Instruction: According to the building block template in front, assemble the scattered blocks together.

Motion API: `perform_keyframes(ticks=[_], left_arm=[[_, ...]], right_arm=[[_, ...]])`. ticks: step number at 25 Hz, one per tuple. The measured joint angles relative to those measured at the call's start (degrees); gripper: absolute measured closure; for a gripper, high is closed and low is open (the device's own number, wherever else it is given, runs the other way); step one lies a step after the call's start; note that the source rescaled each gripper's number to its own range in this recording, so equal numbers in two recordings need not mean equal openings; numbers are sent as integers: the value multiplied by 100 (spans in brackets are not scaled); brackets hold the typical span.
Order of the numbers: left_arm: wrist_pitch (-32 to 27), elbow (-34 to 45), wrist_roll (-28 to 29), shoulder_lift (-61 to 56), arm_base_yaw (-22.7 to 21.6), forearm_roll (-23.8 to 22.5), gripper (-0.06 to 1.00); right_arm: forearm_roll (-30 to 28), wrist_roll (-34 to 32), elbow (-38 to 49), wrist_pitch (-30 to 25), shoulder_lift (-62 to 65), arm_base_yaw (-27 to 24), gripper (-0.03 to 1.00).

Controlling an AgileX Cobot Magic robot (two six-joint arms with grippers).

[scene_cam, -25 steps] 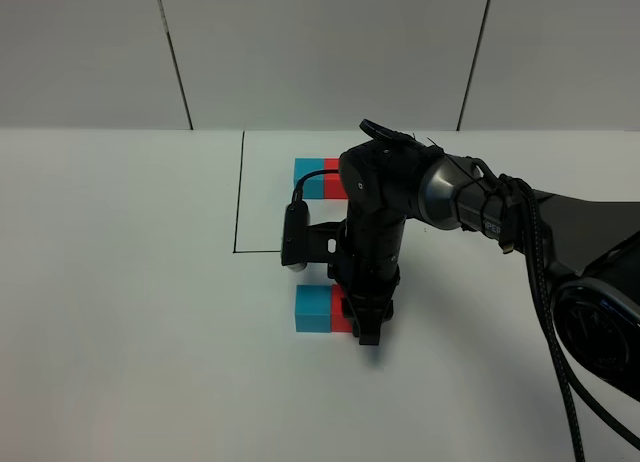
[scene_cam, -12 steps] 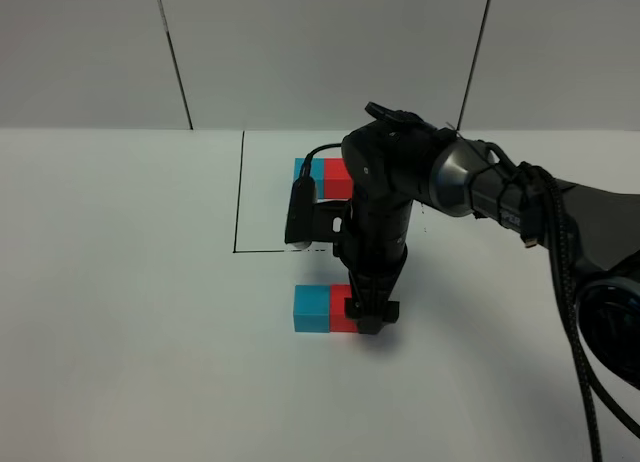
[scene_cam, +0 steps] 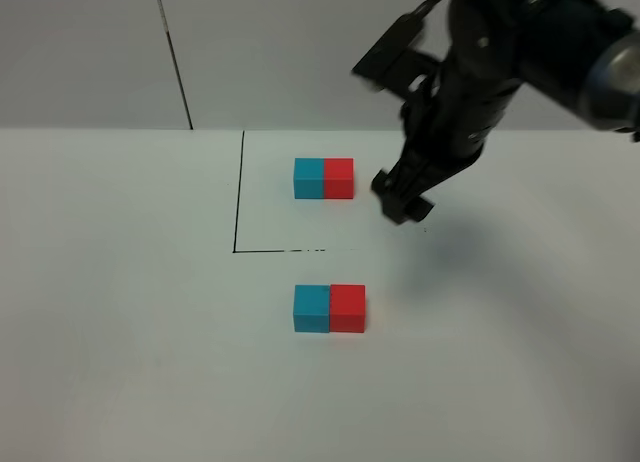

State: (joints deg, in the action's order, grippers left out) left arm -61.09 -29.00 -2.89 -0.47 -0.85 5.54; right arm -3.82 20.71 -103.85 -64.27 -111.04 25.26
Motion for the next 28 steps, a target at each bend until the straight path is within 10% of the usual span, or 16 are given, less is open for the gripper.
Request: perform_keyframes(ticks=[14,28], left_arm=[[0,0,0,0,0,0,25],[5,0,0,0,0,0,25]], right_arm=[[-694,-1848,2963,288,4395,-3341,-3],[314,-1864,6822,477,8869,-2781,-3]])
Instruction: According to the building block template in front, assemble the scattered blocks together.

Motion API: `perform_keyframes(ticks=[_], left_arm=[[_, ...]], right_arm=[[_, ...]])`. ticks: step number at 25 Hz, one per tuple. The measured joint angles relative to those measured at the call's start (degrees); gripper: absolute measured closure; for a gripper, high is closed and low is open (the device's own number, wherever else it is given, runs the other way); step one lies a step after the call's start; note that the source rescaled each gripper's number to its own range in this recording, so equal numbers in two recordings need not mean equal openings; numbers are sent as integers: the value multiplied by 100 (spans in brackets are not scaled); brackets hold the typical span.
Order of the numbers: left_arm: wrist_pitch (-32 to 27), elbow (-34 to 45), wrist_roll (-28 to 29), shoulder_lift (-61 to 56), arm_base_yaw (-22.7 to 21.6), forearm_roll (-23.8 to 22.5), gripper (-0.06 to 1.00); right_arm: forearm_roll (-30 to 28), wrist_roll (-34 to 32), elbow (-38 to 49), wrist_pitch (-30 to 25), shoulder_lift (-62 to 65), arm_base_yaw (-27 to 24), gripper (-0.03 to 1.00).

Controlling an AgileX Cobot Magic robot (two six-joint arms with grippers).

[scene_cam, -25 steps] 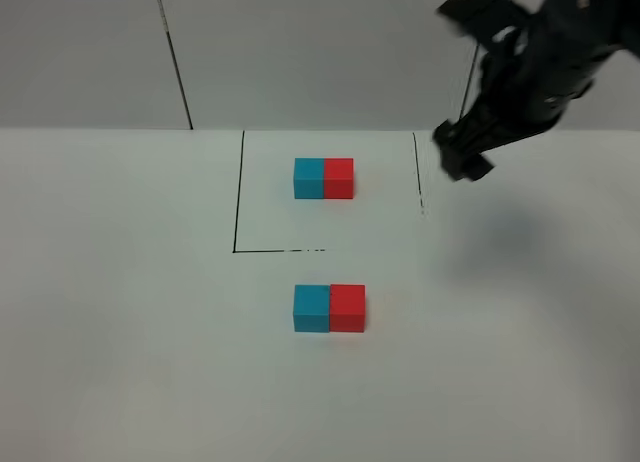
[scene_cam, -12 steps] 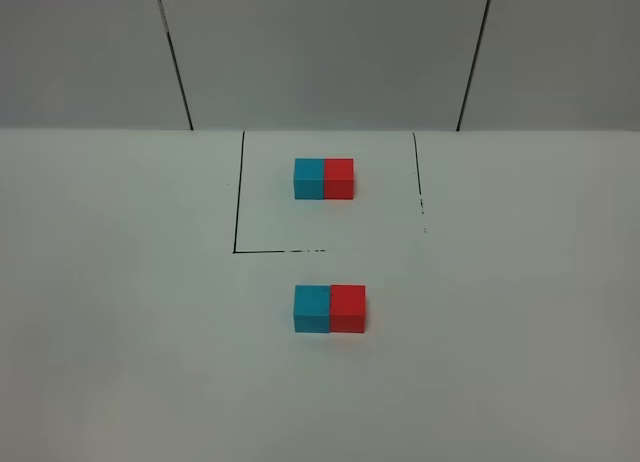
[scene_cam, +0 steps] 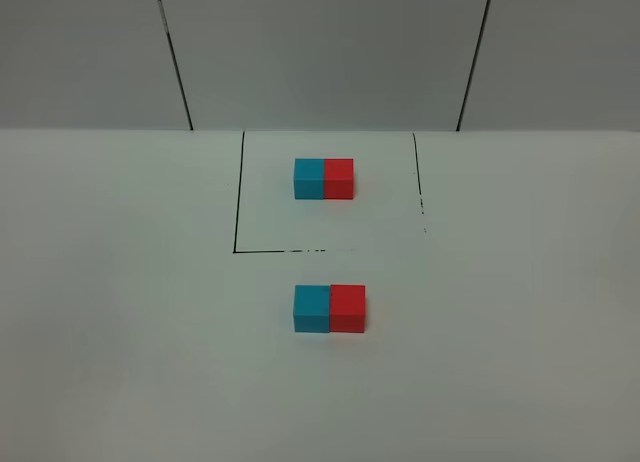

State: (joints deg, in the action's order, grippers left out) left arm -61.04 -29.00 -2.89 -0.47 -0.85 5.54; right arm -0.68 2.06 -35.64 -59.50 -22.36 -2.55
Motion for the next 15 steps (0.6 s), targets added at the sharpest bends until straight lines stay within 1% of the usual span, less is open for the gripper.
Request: perform_keyframes(ticks=[2,5,8,15], left_arm=[[0,0,0,0,0,0,25],[0,0,0,0,0,0,25],[0,0,0,0,0,0,25],[1,0,0,0,0,0,25]], right_arm=[[125,0,269,29,695,12,-3],[163,51,430,59,1478,12,-3],[163,180,546,67,2042,12,-3],[174,237,690,-75,2272,64,-3]])
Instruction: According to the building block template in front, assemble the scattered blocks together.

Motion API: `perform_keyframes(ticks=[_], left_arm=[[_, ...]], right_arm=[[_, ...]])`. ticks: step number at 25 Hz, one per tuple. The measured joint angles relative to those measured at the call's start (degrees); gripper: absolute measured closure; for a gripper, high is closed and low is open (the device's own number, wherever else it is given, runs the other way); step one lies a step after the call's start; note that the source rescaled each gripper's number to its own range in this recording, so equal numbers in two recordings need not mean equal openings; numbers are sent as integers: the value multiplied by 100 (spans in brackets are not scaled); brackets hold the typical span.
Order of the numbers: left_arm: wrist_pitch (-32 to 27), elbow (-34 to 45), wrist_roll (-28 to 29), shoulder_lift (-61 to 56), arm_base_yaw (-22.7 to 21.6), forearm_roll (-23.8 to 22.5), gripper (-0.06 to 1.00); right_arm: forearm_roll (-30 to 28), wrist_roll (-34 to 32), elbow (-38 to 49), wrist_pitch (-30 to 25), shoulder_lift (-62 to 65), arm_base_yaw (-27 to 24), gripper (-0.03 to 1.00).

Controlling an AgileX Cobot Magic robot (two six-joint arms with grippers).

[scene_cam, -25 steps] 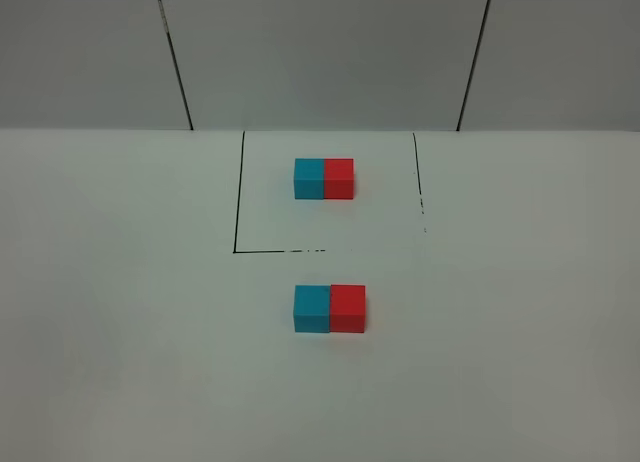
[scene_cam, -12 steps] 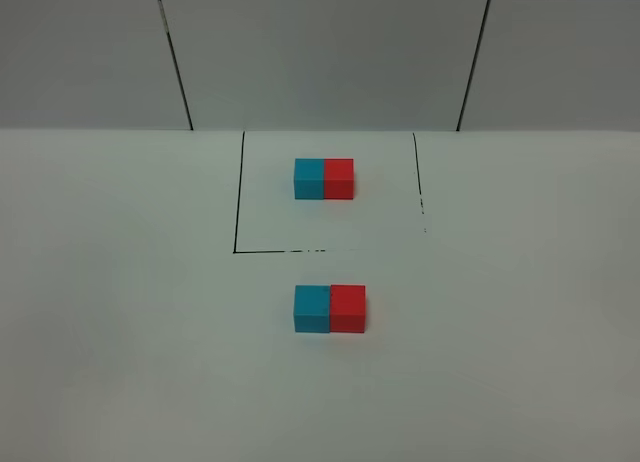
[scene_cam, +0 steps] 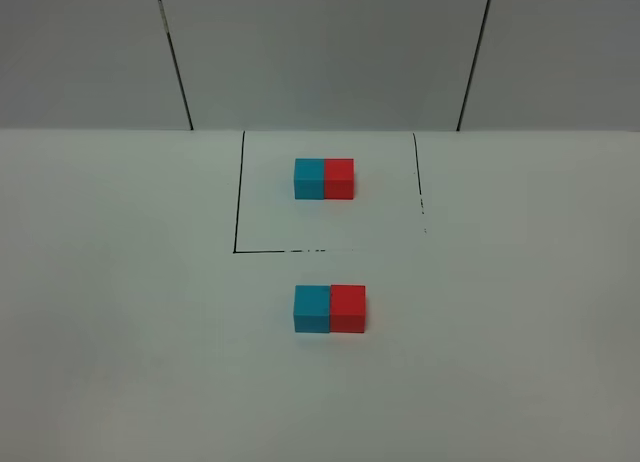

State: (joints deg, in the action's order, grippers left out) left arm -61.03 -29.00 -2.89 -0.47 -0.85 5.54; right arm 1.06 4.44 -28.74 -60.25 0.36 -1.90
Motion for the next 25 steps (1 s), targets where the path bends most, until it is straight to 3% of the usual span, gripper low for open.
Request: perform_keyframes(ticks=[5,25], left_arm=[[0,0,0,0,0,0,25],[0,0,0,0,0,0,25]], right_arm=[[0,5,6,0,0,300,-3],[0,-79,6,0,3,311,-3]])
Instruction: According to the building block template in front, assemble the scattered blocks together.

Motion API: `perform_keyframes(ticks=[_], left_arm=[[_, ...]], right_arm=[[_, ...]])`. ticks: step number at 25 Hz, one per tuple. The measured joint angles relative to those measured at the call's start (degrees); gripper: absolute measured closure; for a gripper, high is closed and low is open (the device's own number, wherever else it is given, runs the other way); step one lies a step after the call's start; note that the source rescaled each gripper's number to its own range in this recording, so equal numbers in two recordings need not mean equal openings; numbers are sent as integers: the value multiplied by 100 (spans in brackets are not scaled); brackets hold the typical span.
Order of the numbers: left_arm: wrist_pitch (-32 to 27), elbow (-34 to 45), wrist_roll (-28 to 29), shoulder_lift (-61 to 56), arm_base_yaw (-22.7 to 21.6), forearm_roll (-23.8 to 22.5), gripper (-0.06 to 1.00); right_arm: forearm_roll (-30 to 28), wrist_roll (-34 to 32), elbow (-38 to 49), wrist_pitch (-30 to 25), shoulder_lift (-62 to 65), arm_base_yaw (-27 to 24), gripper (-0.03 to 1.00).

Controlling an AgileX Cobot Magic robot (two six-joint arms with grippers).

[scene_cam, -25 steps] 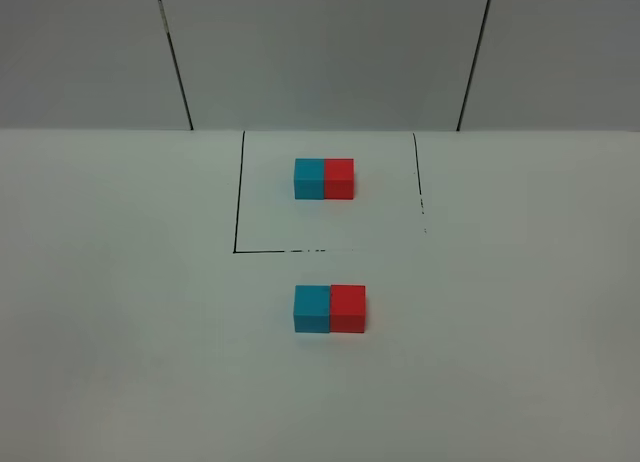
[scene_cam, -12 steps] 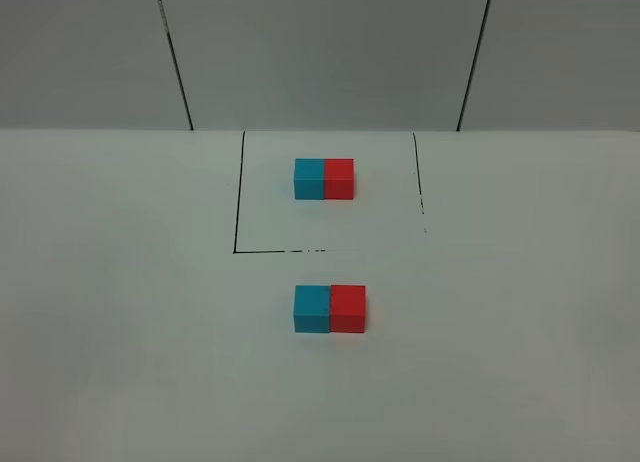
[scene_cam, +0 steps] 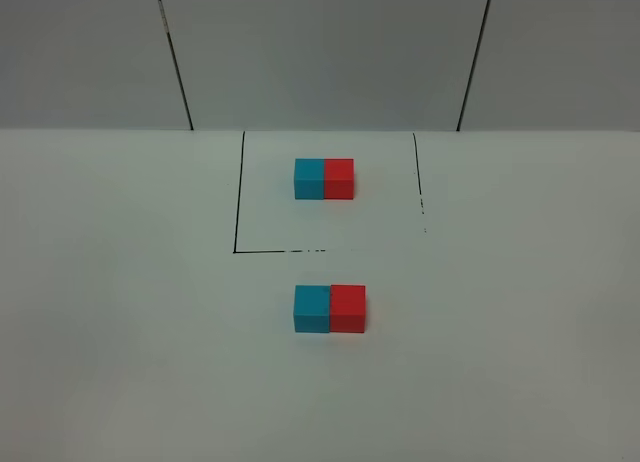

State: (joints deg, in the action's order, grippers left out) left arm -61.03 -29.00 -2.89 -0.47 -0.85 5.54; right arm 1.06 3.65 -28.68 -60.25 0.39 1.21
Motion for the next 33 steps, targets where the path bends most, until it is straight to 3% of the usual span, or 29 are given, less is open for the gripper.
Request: perform_keyframes(ticks=[11,33], left_arm=[[0,0,-2,0,0,0,25],[0,0,-2,0,0,0,25]], right_arm=[[-168,-448,0,0,0,0,-3],[-215,-502,0,0,0,0,-3]])
